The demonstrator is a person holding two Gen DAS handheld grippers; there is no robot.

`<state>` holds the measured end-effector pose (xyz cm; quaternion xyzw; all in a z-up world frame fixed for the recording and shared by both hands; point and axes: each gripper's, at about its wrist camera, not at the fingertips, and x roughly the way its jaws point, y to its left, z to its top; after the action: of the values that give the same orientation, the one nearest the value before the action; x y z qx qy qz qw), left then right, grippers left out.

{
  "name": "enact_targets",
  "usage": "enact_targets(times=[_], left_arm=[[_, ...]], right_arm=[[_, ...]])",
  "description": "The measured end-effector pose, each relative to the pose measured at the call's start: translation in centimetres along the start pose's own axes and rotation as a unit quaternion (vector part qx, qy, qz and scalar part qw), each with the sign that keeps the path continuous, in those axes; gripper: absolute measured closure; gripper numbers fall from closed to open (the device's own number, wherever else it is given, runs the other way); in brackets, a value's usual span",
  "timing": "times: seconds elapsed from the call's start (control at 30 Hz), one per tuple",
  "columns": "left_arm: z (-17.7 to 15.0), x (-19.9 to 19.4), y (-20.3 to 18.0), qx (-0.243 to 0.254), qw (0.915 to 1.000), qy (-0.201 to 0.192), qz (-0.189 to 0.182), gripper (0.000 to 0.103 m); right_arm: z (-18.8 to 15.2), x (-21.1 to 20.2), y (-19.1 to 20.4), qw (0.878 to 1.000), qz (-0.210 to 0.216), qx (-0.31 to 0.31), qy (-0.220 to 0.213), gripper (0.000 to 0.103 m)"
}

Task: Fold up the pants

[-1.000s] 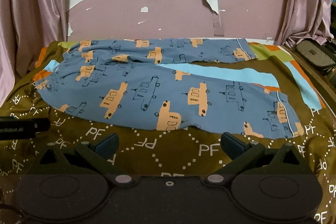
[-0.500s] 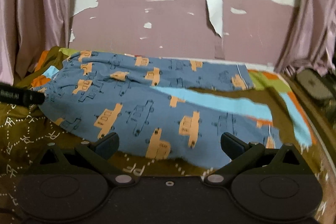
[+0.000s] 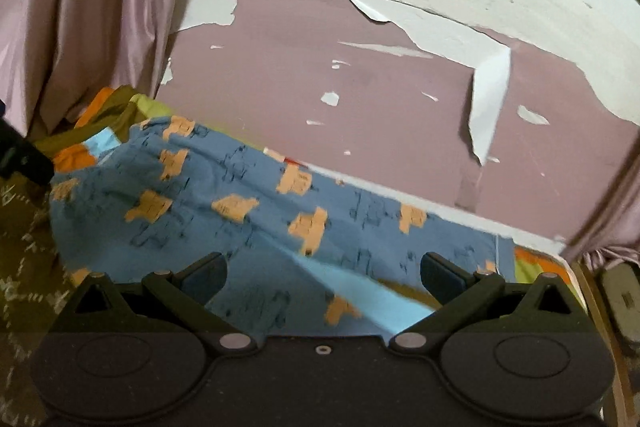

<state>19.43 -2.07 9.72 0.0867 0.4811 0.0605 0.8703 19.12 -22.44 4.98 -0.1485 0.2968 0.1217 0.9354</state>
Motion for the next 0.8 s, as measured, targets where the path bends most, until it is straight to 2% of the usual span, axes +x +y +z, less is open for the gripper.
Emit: enact_targets(times=[0.2,0.37,0.6,0.7,0.8], left_arm=[[2.4,2.8,-0.1,0.009,0.9996,-0.027,0.004,0.0],[3.2,5.6,0.5,0.002,0.9999,-0.015,0.004,0.0],[4.8,9.1,1.1,0.003,0.9993,-0.022,-0.03,0.0],[5.4,10.2,1.3,0.013,0.998,-0.042,-0.046,0.0],[5.8,11.3,1.2,0.032,0.9966,-0.063,-0.043,0.0]], right_arm=[[2.2,2.9,0.1,0.999,0.018,-0.027,-0.008,0.001],[3.9,3.4,0.2,0.997,0.02,-0.072,-0.002,0.001],[5.7,4.1,-0.6,0.994,0.019,-0.09,0.053,0.001],[6.4,5.0,-1.0,0.992,0.013,-0.096,0.082,0.001],[6.3,6.3,-1.3,0.991,0.01,-0.091,0.096,0.001]])
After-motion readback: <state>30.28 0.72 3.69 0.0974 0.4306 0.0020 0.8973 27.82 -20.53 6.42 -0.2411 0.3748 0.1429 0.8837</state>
